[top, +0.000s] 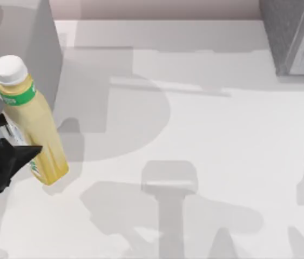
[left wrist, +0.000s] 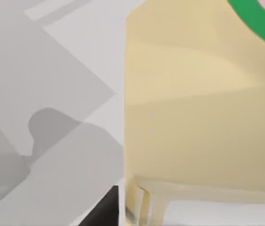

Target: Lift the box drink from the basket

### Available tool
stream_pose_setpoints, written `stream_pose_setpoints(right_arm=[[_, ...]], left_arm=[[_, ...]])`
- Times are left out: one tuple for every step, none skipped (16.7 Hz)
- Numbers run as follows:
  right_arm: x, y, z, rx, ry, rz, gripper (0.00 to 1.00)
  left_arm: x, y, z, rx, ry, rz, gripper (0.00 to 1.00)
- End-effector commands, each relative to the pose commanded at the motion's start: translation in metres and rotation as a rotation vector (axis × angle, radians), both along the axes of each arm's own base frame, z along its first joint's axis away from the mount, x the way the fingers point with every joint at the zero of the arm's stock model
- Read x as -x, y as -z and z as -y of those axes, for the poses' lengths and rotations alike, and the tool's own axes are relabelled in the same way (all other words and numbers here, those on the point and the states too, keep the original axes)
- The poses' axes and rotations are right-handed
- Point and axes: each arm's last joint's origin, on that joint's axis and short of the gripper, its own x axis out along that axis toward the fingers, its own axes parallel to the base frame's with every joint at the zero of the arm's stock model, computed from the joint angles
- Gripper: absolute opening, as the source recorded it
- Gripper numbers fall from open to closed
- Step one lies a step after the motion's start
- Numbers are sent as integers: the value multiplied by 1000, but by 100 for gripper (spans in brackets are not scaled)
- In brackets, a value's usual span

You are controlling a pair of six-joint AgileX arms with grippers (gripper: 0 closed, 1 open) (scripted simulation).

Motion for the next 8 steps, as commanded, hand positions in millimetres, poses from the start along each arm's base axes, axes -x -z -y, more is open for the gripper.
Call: stream_pose_setpoints(right_arm=[[0,0,0,0,0,0,100],[0,0,0,0,0,0,100],[0,0,0,0,0,0,100],[0,0,0,0,0,0,100],[0,0,0,0,0,0,100],[0,0,0,0,0,0,100],[0,0,0,0,0,0,100],[0,0,0,0,0,0,100]], left_arm=[[-3,4,2,-1,0,2,0],[-6,9,5,-1,1,6,0],[-9,15,8,-1,1,9,0],[-12,20,11,-1,2,11,0],[-14,25,13,-1,2,12,0],[-16,30,16,-1,2,13,0],[-18,35,18,-1,2,14,0],[-19,38,20,0,2,14,0]])
